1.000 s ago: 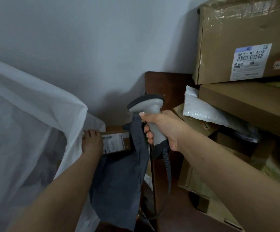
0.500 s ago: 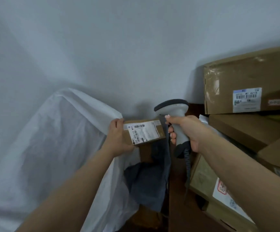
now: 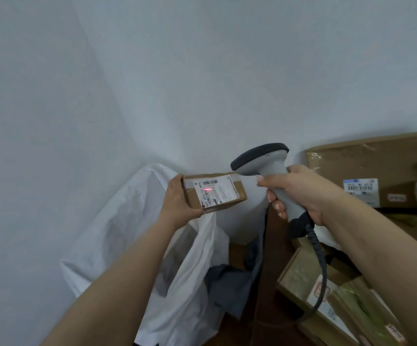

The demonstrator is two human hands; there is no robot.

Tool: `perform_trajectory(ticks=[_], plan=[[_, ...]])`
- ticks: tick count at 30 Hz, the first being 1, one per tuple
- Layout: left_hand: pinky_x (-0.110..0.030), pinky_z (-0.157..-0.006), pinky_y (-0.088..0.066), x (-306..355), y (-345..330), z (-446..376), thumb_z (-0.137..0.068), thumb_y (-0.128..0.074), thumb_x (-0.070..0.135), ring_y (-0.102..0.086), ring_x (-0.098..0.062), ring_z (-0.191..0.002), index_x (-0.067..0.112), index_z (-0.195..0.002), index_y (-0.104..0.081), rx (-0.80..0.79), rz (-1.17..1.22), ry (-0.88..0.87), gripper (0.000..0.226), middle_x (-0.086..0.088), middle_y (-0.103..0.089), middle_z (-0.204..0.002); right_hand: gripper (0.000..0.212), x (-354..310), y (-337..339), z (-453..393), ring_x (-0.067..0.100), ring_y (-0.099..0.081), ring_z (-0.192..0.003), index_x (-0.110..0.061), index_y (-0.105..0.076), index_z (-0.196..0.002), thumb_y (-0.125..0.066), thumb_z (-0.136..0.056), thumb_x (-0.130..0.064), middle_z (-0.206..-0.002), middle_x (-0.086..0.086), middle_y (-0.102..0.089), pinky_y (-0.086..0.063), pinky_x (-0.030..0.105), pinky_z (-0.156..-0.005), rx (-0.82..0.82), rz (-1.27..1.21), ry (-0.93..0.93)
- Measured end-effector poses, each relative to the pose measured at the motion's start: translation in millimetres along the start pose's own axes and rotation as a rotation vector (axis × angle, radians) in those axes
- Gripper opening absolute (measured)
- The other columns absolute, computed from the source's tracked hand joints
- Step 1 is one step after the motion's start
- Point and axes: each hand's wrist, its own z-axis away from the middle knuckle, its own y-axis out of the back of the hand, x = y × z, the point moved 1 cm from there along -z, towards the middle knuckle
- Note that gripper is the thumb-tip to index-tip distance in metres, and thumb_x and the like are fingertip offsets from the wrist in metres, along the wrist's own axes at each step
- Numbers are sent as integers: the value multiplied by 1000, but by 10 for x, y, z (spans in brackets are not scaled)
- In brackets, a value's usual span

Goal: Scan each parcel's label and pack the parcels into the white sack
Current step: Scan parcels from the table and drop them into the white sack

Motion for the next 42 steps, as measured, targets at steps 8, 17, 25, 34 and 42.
perform_trajectory(ticks=[8,17,25,34,42], plan=[[-30,-107,-36,66,257,173,-55,-92,16,-42,-24,-129,2,-144,-28,67,6,-9,111,-11,-41,-138,18,-110,31,195,15,-43,-39,-3,-52,-95,-65,-93,-15,-54,7,-51,-39,25,-40,-3,23,86],[-22,-98,-34,38,457,342,-56,-92,15,-40,-18,-126,5,-142,-29,72,6,-22,107,-6,-40,-137,26,-133,-43,290,15,-41,-38,-5,-48,-76,-66,-92,-15,-47,3,-49,-38,25,-40,-24,77,148],[-22,-99,-34,-84,553,443,-55,-91,14,-40,-19,-125,5,-141,-31,69,-19,-20,106,-6,-38,-136,25,-123,-162,291,17,-40,-39,-4,-50,-74,-66,-92,-13,-52,7,-49,-38,26,-41,-33,102,163],[-21,-97,-32,-366,673,552,-56,-91,16,-38,-19,-126,7,-142,-28,68,-50,50,106,-7,-36,-137,26,-85,-440,183,17,-41,-39,-3,-51,-74,-66,-92,-14,-52,7,-50,-39,27,-41,-65,156,152],[-43,-111,-33,-930,600,862,-61,-87,45,-27,-32,-137,5,-148,-15,138,-59,517,120,-18,-26,-146,21,150,-642,-73,16,-42,-40,-1,-54,-95,-68,-91,-16,-56,8,-51,-40,26,-40,-17,63,4]])
